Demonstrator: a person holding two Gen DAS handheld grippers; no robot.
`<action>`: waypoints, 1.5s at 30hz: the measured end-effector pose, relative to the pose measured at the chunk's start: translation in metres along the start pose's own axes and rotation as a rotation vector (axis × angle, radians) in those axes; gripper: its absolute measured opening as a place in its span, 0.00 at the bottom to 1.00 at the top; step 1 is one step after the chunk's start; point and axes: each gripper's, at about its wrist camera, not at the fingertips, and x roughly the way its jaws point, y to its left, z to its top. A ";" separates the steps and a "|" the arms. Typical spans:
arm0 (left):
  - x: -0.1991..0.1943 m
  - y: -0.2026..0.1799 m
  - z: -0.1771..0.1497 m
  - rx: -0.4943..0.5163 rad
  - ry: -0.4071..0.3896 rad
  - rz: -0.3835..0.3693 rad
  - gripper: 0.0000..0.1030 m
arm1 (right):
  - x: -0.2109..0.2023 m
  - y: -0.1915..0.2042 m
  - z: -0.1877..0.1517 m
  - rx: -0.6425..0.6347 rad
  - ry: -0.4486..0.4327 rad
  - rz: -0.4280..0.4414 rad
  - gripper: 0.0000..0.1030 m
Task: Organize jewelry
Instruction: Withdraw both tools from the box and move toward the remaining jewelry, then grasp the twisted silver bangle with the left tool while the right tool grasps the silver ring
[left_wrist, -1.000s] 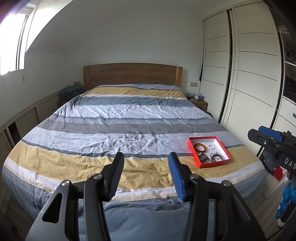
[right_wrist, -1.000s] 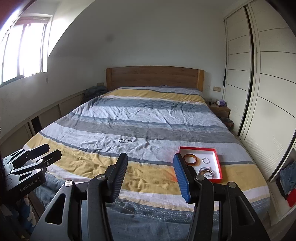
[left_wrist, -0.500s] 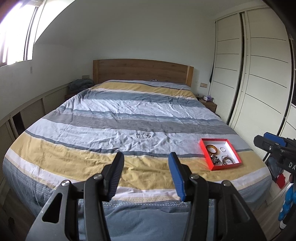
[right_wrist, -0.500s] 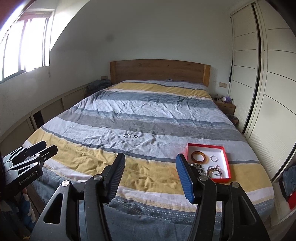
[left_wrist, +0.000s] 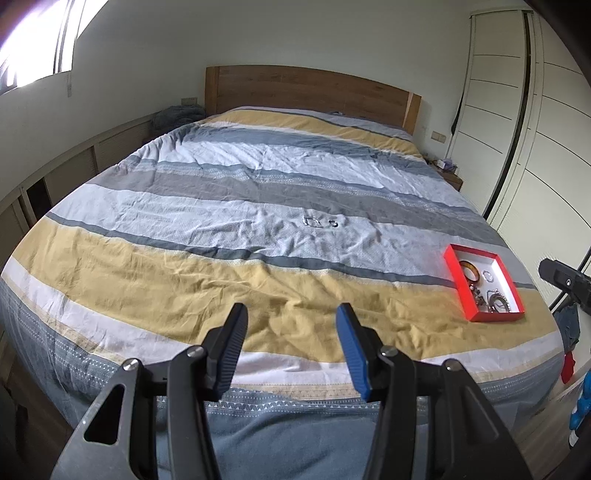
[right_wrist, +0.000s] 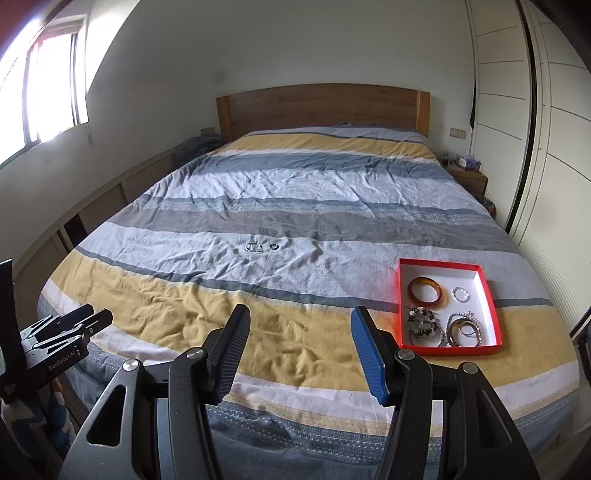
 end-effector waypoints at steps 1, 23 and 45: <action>0.008 0.001 0.002 0.000 0.011 0.000 0.46 | 0.008 0.000 0.001 -0.002 0.010 0.005 0.55; 0.208 -0.008 0.072 0.047 0.165 0.019 0.46 | 0.205 -0.027 0.038 -0.050 0.164 0.125 0.48; 0.376 -0.013 0.129 0.072 0.209 -0.068 0.45 | 0.375 0.011 0.081 -0.106 0.172 0.226 0.35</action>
